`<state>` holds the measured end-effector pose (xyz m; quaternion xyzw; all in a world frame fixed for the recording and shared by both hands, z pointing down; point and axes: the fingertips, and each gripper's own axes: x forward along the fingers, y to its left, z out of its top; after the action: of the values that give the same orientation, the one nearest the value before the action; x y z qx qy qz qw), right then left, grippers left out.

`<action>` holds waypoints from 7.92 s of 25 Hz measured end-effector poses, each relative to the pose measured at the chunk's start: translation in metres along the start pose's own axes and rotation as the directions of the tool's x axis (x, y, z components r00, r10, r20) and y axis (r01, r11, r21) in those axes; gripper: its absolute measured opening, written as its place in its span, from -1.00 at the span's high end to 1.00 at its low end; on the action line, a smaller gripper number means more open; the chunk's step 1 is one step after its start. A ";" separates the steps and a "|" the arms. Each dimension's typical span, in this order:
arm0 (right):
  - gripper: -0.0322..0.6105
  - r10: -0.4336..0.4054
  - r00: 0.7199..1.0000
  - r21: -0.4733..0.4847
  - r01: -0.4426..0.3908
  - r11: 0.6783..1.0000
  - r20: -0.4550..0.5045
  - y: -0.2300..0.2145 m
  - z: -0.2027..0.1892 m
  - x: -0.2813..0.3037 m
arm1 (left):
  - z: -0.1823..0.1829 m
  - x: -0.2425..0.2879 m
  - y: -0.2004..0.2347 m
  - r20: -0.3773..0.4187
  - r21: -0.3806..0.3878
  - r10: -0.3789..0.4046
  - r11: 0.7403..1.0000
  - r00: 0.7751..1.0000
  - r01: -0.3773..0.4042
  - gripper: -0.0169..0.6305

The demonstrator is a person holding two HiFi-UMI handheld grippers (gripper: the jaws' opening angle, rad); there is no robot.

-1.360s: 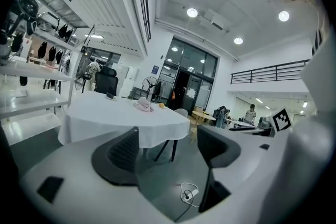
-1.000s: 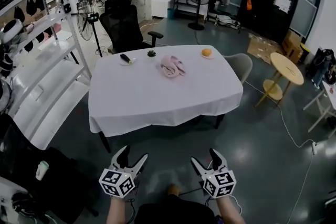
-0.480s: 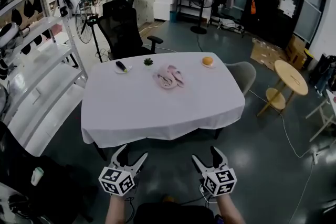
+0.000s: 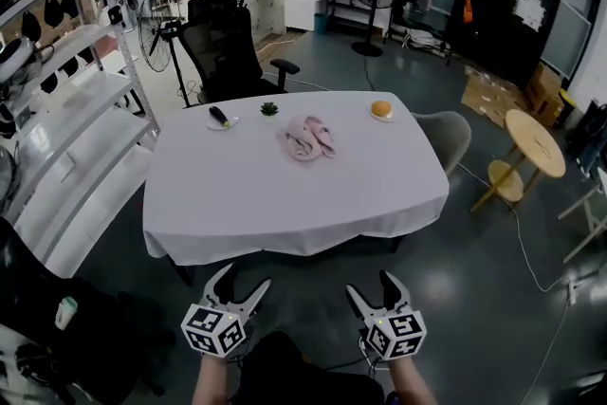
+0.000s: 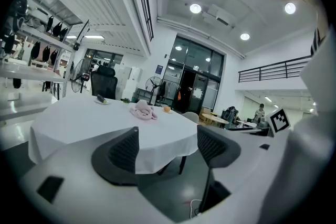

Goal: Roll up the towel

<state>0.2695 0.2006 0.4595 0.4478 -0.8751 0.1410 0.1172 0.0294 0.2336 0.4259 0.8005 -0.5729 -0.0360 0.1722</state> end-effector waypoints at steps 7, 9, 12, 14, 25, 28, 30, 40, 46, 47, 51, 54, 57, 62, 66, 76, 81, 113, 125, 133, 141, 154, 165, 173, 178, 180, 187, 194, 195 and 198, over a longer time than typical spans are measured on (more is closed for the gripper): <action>-0.20 0.006 0.999 0.030 -0.005 1.000 -0.033 -0.004 -0.014 0.000 | -0.017 0.000 0.002 -0.046 -0.020 0.020 1.000 0.999 -0.021 -0.17; -0.20 0.002 0.999 0.040 -0.001 0.999 -0.042 -0.007 -0.018 0.001 | -0.019 0.005 0.000 -0.055 -0.021 0.012 1.000 0.998 -0.013 -0.17; -0.20 0.004 0.999 0.040 -0.002 0.999 -0.050 -0.008 -0.018 0.010 | -0.022 0.016 0.000 -0.069 -0.019 -0.004 1.000 0.998 0.002 -0.17; -0.20 0.005 0.999 0.036 -0.003 0.999 -0.047 -0.011 -0.014 0.020 | -0.021 0.025 0.004 -0.073 -0.018 -0.009 1.000 0.997 0.008 -0.17; -0.20 -0.019 0.999 0.033 0.020 0.999 -0.034 -0.042 0.035 0.087 | 0.020 0.095 0.047 -0.043 -0.031 -0.024 0.999 0.999 0.022 -0.17; -0.20 -0.030 0.999 0.031 0.031 0.999 -0.028 -0.054 0.053 0.110 | 0.039 0.119 0.061 -0.031 -0.023 -0.029 0.999 0.999 0.028 -0.17; -0.19 -0.038 0.999 0.031 0.039 0.999 -0.023 -0.061 0.064 0.126 | 0.050 0.136 0.068 -0.025 -0.017 -0.035 0.999 0.999 0.035 -0.17; -0.18 -0.048 0.999 0.023 0.048 0.999 -0.020 -0.080 0.103 0.200 | 0.086 0.202 0.118 -0.023 -0.009 -0.045 0.999 0.999 0.045 -0.17; -0.18 -0.042 0.999 0.010 0.042 0.999 -0.025 -0.086 0.114 0.237 | 0.098 0.236 0.142 -0.021 -0.007 -0.060 0.998 0.998 0.059 -0.17; -0.18 -0.045 0.999 0.008 0.045 0.999 -0.026 -0.089 0.115 0.242 | 0.100 0.241 0.145 -0.020 -0.006 -0.064 0.998 0.998 0.064 -0.17; -0.18 -0.052 0.998 0.006 0.052 0.999 -0.027 -0.097 0.119 0.259 | 0.107 0.257 0.157 -0.013 0.010 -0.070 0.998 0.997 0.070 -0.17; -0.18 -0.049 0.999 0.003 0.050 0.999 -0.023 -0.099 0.124 0.271 | 0.115 0.265 0.167 -0.005 0.020 -0.063 0.998 0.998 0.063 -0.17; -0.18 -0.045 0.999 0.003 0.045 0.999 -0.021 -0.100 0.123 0.284 | 0.114 0.272 0.177 -0.009 0.018 -0.062 0.998 0.998 0.062 -0.17; -0.18 -0.054 0.998 0.020 0.055 0.998 -0.045 -0.103 0.111 0.285 | 0.093 0.282 0.175 -0.052 -0.009 -0.080 0.997 0.995 0.080 -0.17; -0.18 -0.096 0.992 0.043 0.100 0.994 -0.075 -0.115 0.097 0.275 | 0.076 0.288 0.164 -0.095 -0.023 -0.121 0.993 0.988 0.119 -0.17; -0.04 -0.031 0.989 0.012 0.034 0.999 -0.145 -0.149 0.107 0.295 | 0.033 0.315 0.138 -0.197 -0.077 -0.168 0.985 0.966 0.156 -0.17; 0.03 0.020 0.983 -0.105 -0.040 0.994 -0.183 -0.178 0.133 0.348 | 0.034 0.360 0.135 -0.209 -0.090 -0.149 0.987 0.966 0.133 -0.17; 0.83 0.422 0.615 -0.255 -0.720 0.646 -0.666 -0.187 0.093 0.590 | 0.032 0.449 0.175 -0.415 -0.062 0.129 0.984 0.901 -0.170 0.80; 0.83 0.346 0.806 -0.529 -0.581 0.619 -0.480 -0.171 0.220 0.555 | 0.096 0.418 0.202 -0.368 0.207 0.212 0.968 0.905 -0.143 0.82; 0.83 0.298 0.900 -0.671 -0.436 0.600 -0.318 -0.133 0.297 0.516 | 0.178 0.395 0.217 -0.261 0.479 0.277 0.869 0.925 -0.126 0.82; 0.83 0.250 0.960 -0.763 -0.257 0.593 -0.128 -0.093 0.350 0.478 | 0.236 0.359 0.218 -0.163 0.684 0.326 0.717 0.931 -0.131 0.82; 0.83 0.212 0.976 -0.783 -0.162 0.600 -0.039 -0.042 0.349 0.421 | 0.255 0.288 0.202 -0.142 0.780 0.292 0.621 0.946 -0.074 0.82; 0.83 -0.060 0.981 -0.790 -0.113 0.602 -0.186 -0.143 0.253 0.364 | 0.068 0.337 0.124 -0.418 0.453 -0.066 0.849 0.906 0.271 0.73; 0.83 -0.206 0.940 -0.752 -0.074 0.655 -0.272 -0.228 0.201 0.305 | 0.029 0.329 0.151 -0.499 0.345 -0.030 0.910 0.866 0.230 0.37; 0.83 -0.211 0.926 -0.739 -0.096 0.667 -0.312 -0.246 0.178 0.285 | 0.034 0.331 0.243 -0.538 0.446 0.180 0.890 0.823 0.097 0.10; 0.83 -0.212 0.924 -0.740 -0.102 0.665 -0.318 -0.251 0.172 0.282 | 0.031 0.334 0.275 -0.570 0.457 0.239 0.888 0.786 0.062 0.02; 0.83 -0.203 0.906 -0.732 -0.152 0.664 -0.372 -0.268 0.148 0.277 | 0.021 0.347 0.330 -0.654 0.515 0.347 0.855 0.672 0.059 -0.13; 0.83 -0.212 0.889 -0.724 -0.171 0.669 -0.406 -0.287 0.136 0.273 | 0.000 0.360 0.343 -0.705 0.505 0.373 0.861 0.604 0.058 0.32; 0.83 -0.214 0.890 -0.724 -0.167 0.669 -0.403 -0.289 0.138 0.273 | 0.001 0.360 0.344 -0.701 0.510 0.383 0.859 0.602 0.047 0.52; 0.83 -0.215 0.899 -0.734 -0.153 0.661 -0.381 -0.293 0.148 0.279 | 0.009 0.357 0.343 -0.690 0.515 0.392 0.856 0.608 0.033 0.80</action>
<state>0.3377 -0.2252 0.4554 0.3313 -0.7969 -0.1370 0.4861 -0.1612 -0.1983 0.5758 0.6886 -0.5119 0.4727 0.2008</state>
